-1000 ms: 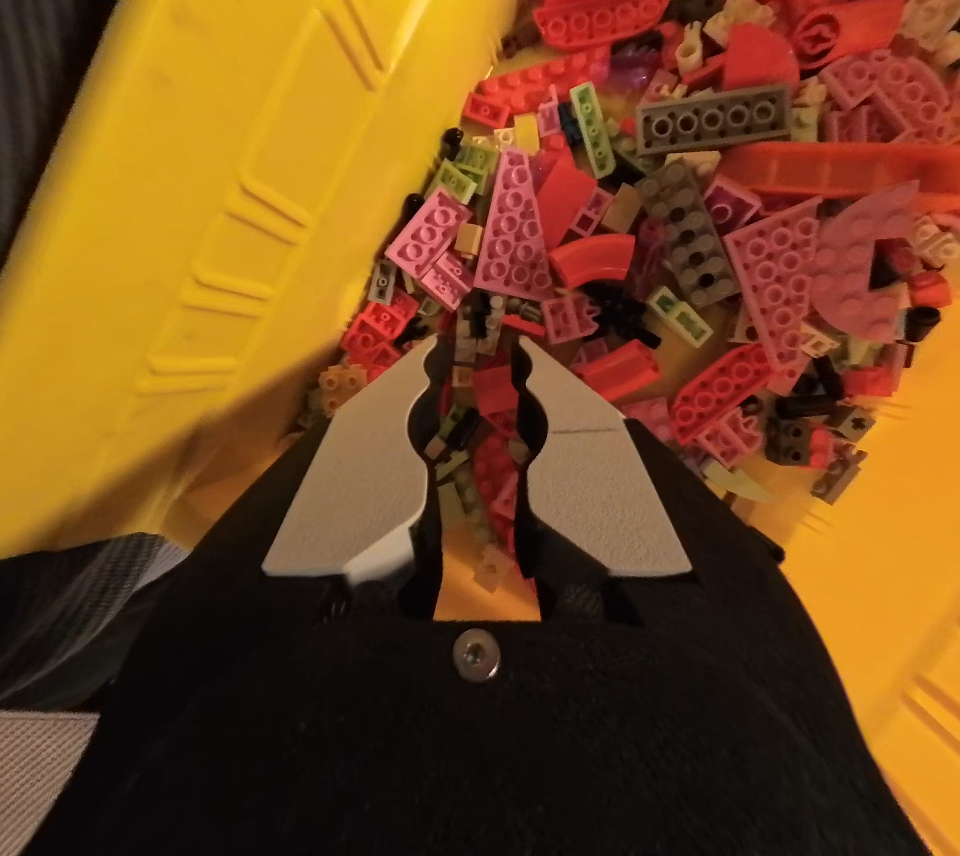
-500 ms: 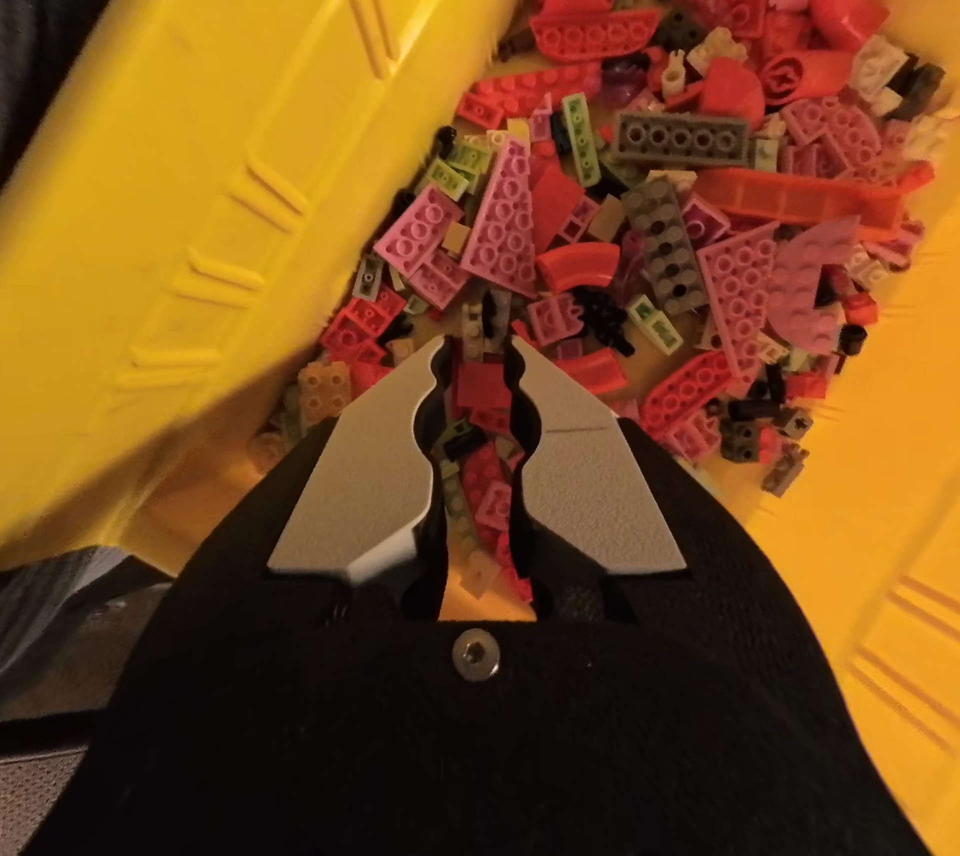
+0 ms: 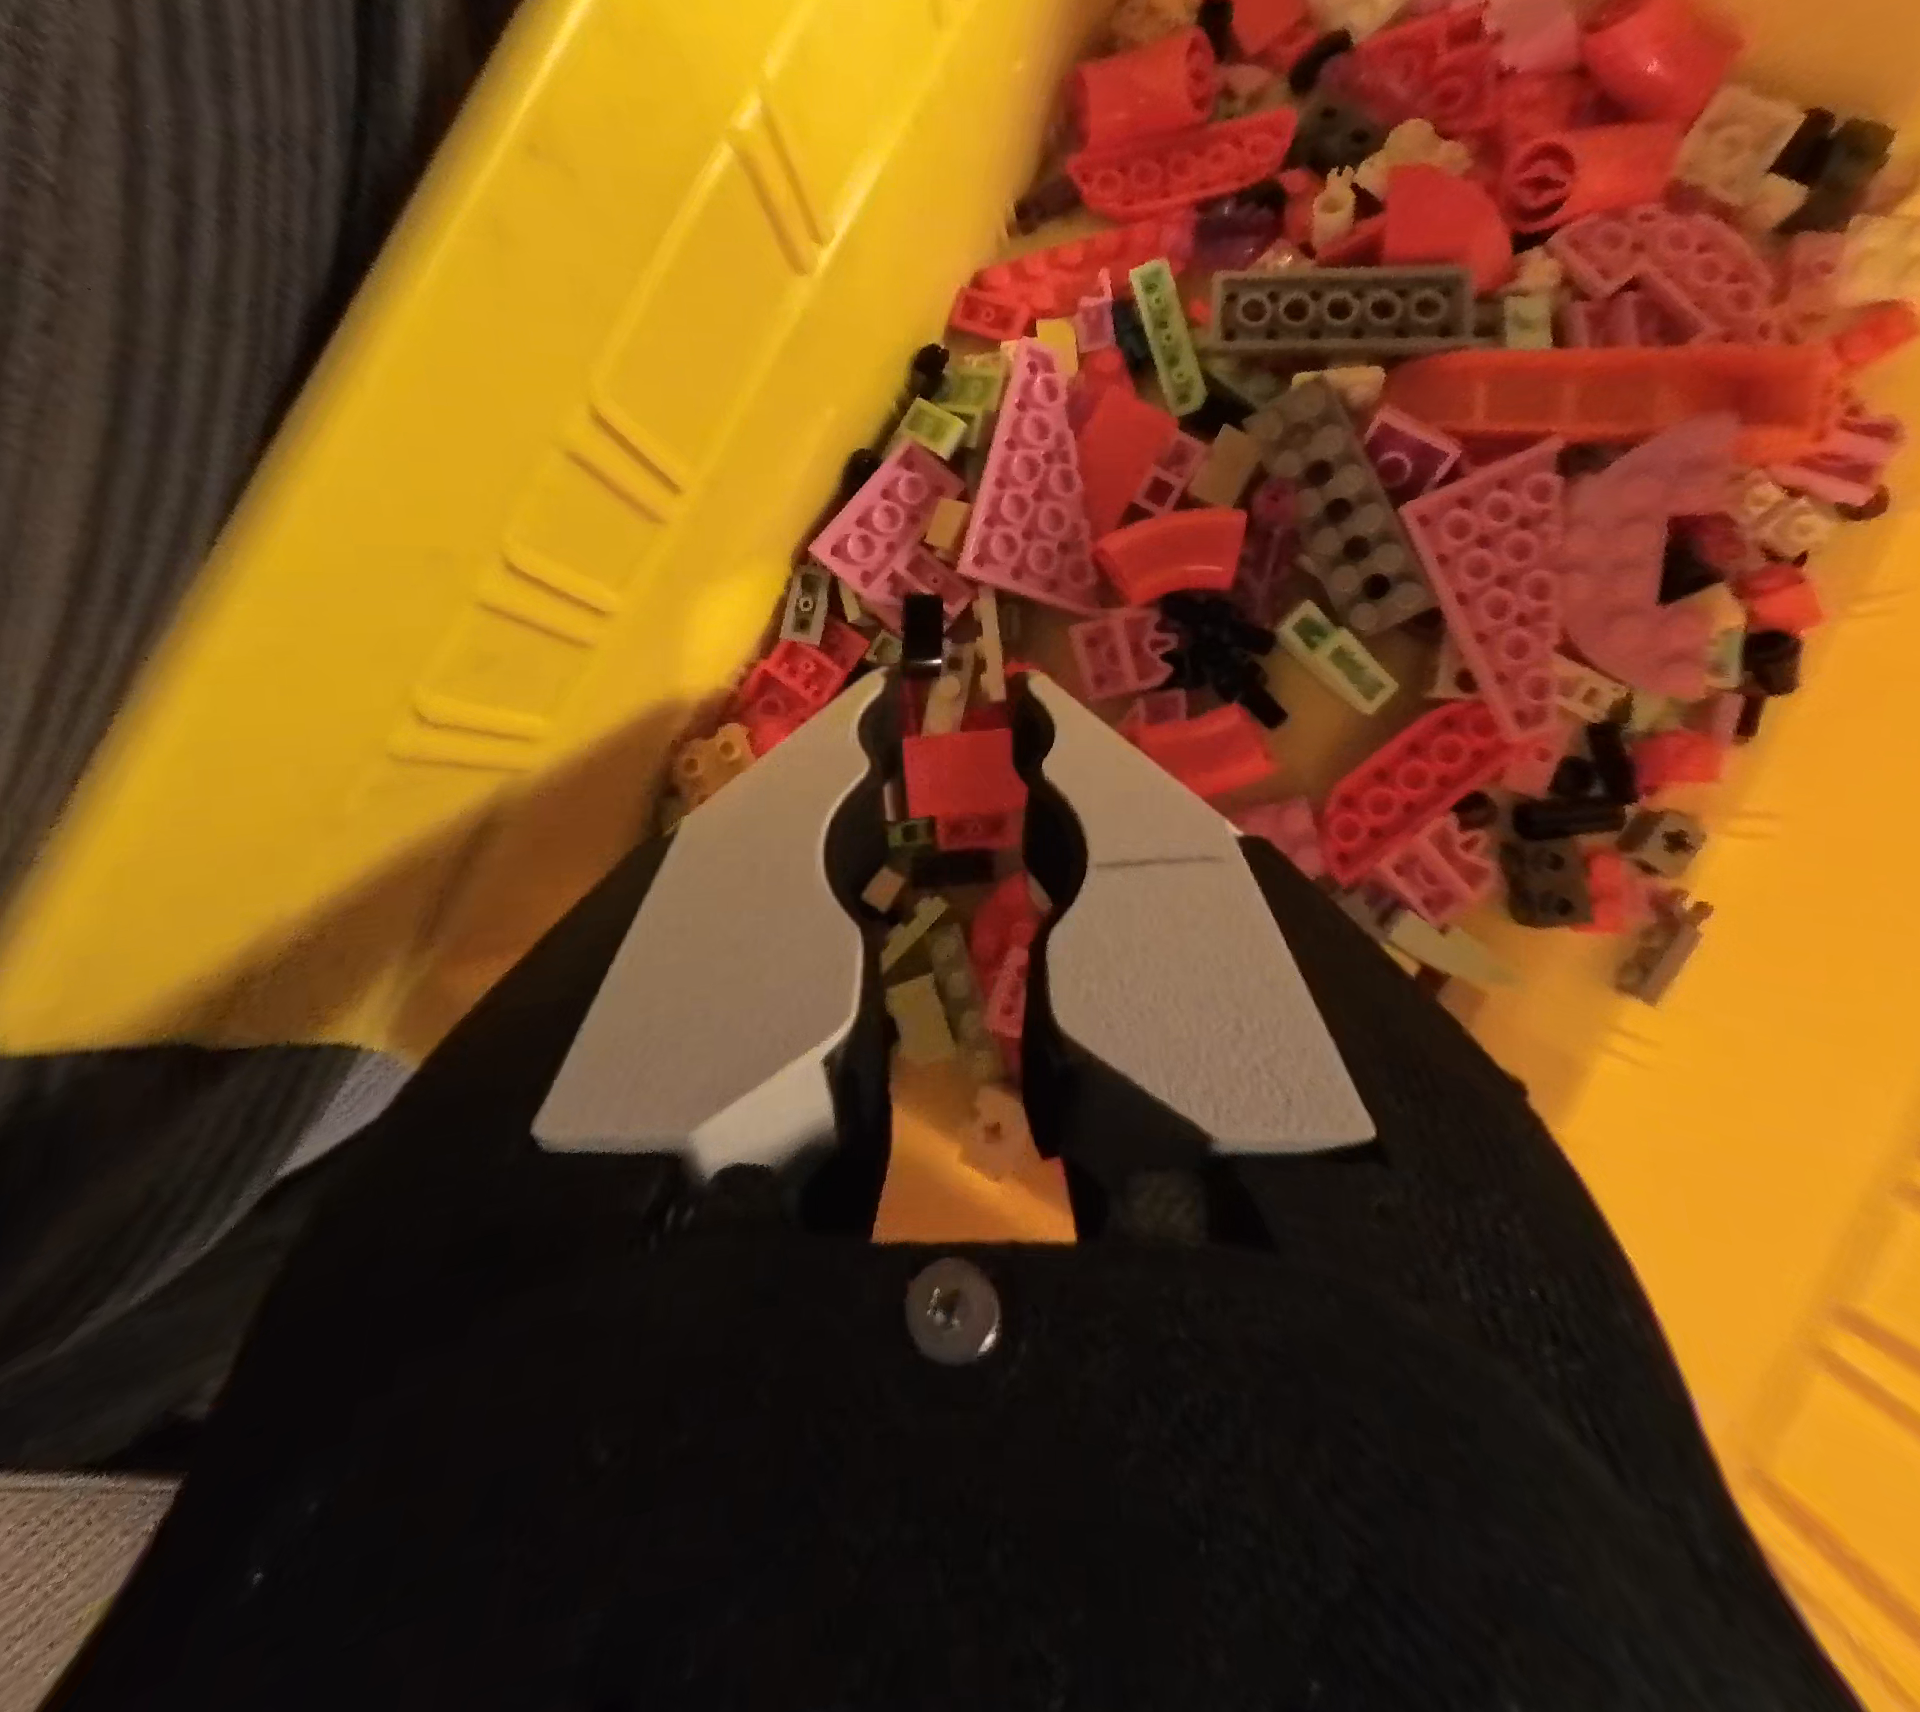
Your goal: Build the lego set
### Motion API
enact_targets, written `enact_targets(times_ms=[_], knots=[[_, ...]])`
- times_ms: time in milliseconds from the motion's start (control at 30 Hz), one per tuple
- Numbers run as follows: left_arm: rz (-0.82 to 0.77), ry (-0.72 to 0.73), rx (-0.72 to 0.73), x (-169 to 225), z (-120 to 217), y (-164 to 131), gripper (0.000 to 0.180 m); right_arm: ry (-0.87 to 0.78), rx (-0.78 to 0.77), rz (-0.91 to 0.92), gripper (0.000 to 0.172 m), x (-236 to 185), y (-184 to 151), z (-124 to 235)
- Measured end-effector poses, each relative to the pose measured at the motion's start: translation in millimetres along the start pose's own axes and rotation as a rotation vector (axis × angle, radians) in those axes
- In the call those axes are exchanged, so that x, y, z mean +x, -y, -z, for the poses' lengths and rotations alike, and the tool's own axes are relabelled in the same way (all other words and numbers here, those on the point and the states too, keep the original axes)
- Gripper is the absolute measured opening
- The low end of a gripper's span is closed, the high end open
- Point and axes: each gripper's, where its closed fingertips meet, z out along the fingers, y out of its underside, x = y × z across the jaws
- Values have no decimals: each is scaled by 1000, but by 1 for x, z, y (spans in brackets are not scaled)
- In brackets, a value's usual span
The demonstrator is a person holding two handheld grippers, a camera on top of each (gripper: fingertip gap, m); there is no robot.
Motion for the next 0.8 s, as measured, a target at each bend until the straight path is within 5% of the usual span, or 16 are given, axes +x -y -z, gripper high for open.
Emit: enact_targets(times_ms=[267,433,800], knots=[[0,2,-11,0,-1,1,1,-31,-139,188,21,1,-6,-14],[2,-2,-17,2,-4,1,1,-33,-161,262,8,-1,-8,-16],[4,-6,-10,1,-1,3,1,-4,75,27,0,10,2,16]])
